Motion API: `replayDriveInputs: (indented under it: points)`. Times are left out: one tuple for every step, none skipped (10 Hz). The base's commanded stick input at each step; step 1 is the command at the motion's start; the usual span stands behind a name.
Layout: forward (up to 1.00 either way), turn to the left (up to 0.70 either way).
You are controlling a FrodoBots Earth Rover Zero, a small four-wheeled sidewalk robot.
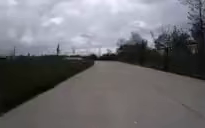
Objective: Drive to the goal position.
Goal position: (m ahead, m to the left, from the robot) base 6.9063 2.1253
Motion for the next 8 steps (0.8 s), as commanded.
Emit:
replayDriveInputs:
  points:
    - [1.00,0.00]
    - [1.00,0.00]
    - [1.00,0.00]
    - [1.00,0.00]
    - [1.00,0.00]
    - [1.00,0.00]
    - [1.00,0.00]
    - [1.00,0.00]
